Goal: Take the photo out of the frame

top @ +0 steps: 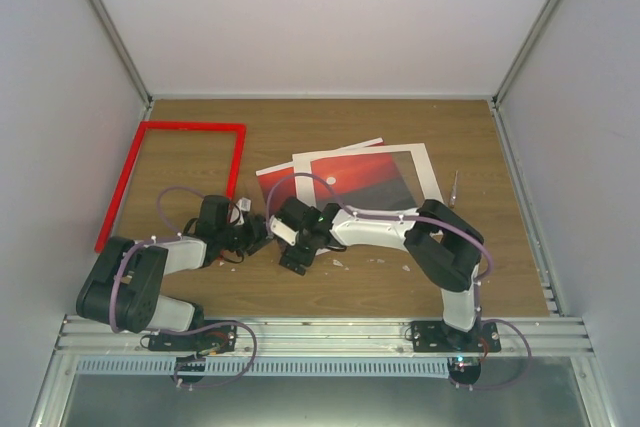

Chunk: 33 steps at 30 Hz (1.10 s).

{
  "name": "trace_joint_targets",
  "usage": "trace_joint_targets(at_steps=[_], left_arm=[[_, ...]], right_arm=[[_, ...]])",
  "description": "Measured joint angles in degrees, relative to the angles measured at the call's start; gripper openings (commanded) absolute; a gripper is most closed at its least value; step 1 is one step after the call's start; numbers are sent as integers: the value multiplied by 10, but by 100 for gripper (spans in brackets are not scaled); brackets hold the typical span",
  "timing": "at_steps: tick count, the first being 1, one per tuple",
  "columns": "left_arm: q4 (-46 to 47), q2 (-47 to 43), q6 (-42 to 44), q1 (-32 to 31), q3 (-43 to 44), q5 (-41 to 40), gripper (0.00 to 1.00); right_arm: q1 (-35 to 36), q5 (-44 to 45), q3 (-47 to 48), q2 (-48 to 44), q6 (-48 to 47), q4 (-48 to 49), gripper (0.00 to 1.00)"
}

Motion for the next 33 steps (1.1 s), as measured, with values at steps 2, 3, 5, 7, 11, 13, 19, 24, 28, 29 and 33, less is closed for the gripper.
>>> trace_joint_targets(at_steps=[2,3,5,7,11,13,19,24,28,29,33], left_arm=[[-1,0,0,2,0,0,54],[-1,0,0,3,0,-1,54],[-1,0,0,5,0,-2,54],[-1,0,-2,6,0,-3,54],[4,-1,-8,10,-3,-6,54],[6,-4,-11,10,-5,-9,52],[-35,-38,-3,16,-7,-32,51],[-97,-84,7,22,-10,-61,51],[-148,-116,17,28,-15,-86,50],[-156,-122,21,28,-14,-92,49],[-170,-127,33,28,-14,-101,45]], right_arm=[[0,2,7,5,-1,-2,98],[0,3,9,8,-1,-3,98],[0,7,15,13,-1,-5,97],[0,13,22,19,0,-7,97],[0,17,29,23,0,-9,97],[0,16,27,23,2,-3,97],[0,14,1,14,9,33,97],[2,14,-14,-2,9,38,98],[3,12,-17,-16,8,30,98],[3,12,-17,-17,8,30,98],[3,12,-15,-14,7,25,98]])
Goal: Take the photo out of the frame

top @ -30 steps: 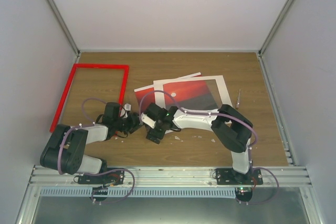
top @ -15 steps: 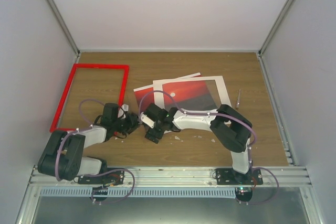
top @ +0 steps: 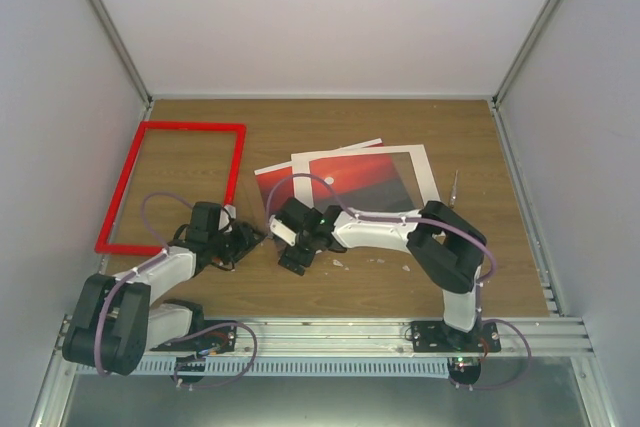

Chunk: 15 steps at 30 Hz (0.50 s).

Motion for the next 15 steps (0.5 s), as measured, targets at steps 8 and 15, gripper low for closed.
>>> trace_joint_targets(at_steps=[8,15], left_arm=[[12,15,8,-2,0,2,40],[37,31,8,-10,0,4,37]], right_arm=[[2,-2,32,23,-4,-1,98],[2,-5,50,47,-6,-3,97]])
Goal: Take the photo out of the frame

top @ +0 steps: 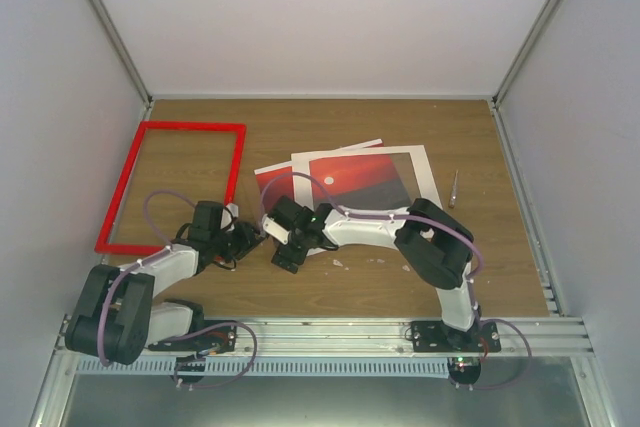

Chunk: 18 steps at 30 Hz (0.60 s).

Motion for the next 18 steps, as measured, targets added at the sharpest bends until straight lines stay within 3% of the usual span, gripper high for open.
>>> trace_joint_targets(at_steps=[7,18], left_arm=[[5,1,0,-2,-2,-1,36],[18,8,0,-10,-2,-1,36]], right_arm=[[0,-2,7,6,0,-8,91],[0,-7,10,10,-3,-9,68]])
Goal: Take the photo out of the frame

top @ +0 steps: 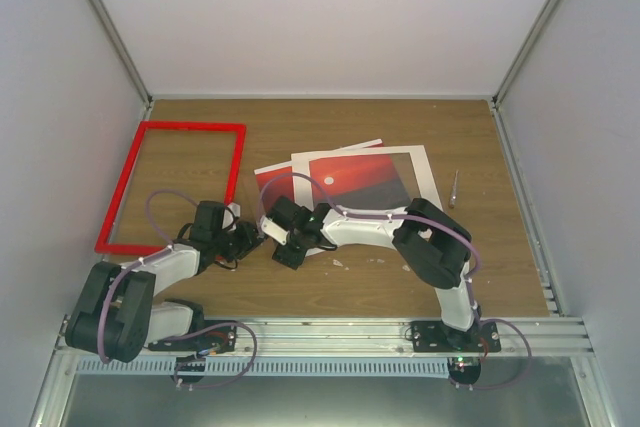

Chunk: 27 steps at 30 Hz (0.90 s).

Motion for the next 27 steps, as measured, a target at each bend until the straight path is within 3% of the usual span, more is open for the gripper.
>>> trace_joint_targets(at_steps=[4,9,27], left_arm=[[2,2,-2,0,0,1,36],[6,4,-4,-1,0,2,37],[-16,-7,-41,-7,0,51,46]], right_arm=[[0,-2,0,0,1,2,58],[-2,-4,0,0,1,5,53],[-3,2,-22,-15,10,24,51]])
